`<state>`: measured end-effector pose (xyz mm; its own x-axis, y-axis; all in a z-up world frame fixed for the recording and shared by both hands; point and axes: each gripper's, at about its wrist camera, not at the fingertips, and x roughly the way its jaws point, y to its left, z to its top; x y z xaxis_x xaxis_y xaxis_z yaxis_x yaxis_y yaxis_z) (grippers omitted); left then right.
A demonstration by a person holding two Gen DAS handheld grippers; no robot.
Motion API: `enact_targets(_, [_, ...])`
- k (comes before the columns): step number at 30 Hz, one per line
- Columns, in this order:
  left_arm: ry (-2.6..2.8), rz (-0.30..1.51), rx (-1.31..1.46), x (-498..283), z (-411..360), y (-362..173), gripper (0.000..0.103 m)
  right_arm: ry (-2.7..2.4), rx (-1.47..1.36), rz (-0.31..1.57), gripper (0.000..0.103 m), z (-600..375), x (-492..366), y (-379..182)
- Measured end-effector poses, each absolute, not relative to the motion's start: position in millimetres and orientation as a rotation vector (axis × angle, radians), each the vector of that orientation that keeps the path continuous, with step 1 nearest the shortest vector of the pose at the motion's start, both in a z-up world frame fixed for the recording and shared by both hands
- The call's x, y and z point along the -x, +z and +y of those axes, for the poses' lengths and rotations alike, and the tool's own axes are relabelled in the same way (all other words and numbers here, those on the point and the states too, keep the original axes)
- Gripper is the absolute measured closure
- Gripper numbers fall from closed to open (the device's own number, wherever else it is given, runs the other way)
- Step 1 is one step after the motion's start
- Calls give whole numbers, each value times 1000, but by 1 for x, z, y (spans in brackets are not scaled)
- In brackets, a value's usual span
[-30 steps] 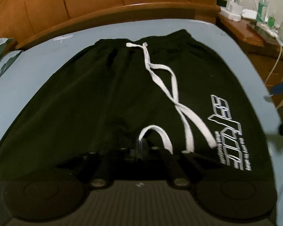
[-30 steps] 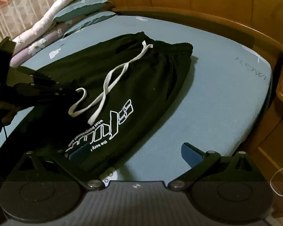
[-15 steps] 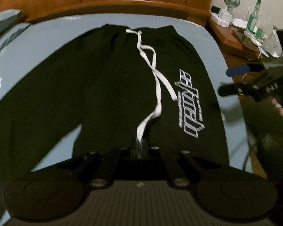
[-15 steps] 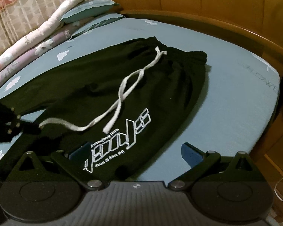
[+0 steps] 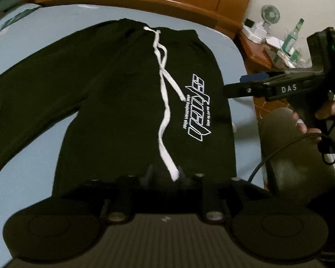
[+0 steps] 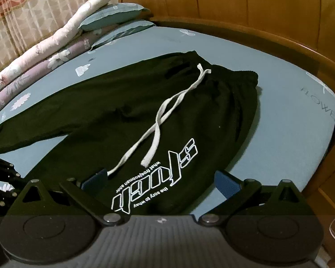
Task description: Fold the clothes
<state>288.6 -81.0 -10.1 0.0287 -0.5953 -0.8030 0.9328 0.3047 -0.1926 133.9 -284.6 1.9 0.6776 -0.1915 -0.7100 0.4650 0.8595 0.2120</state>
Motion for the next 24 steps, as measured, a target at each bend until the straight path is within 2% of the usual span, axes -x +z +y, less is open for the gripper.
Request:
enact_targets(3, [-1207, 918, -456, -286, -74, -9, 52, -367, -395, 734, 0, -281, -140, 3])
enact_targets(6, [-1167, 911, -459, -284, -67, -11, 49, -347, -416, 709, 0, -279, -146, 3])
enact_targets(8, [-1143, 916, -445, -283, -60, -11, 49, -341, -432, 709, 9, -280, -155, 0])
enact_targets(9, [-1130, 918, -437, -283, -57, -12, 49, -343, -435, 719, 25, -282, -160, -2])
enact_targets(10, [-1118, 920, -430, -283, -54, -12, 49, -344, -440, 732, 36, -283, -165, -4])
enact_targets(17, [-1036, 933, -352, -285, -28, -11, 45, -339, -507, 737, 41, -307, -208, -23])
enact_targets(18, [-1026, 934, -341, -285, -25, -12, 45, -353, -491, 745, 49, -309, -214, -27])
enact_targets(19, [-1017, 936, -334, -287, -22, -12, 45, -371, -482, 773, 65, -310, -220, -33])
enact_targets(21, [-1006, 935, -325, -287, -19, -12, 45, -400, -468, 815, 89, -313, -228, -42])
enact_targets(24, [-996, 935, -313, -288, -14, -12, 45, -419, -450, 822, 91, -312, -230, -46])
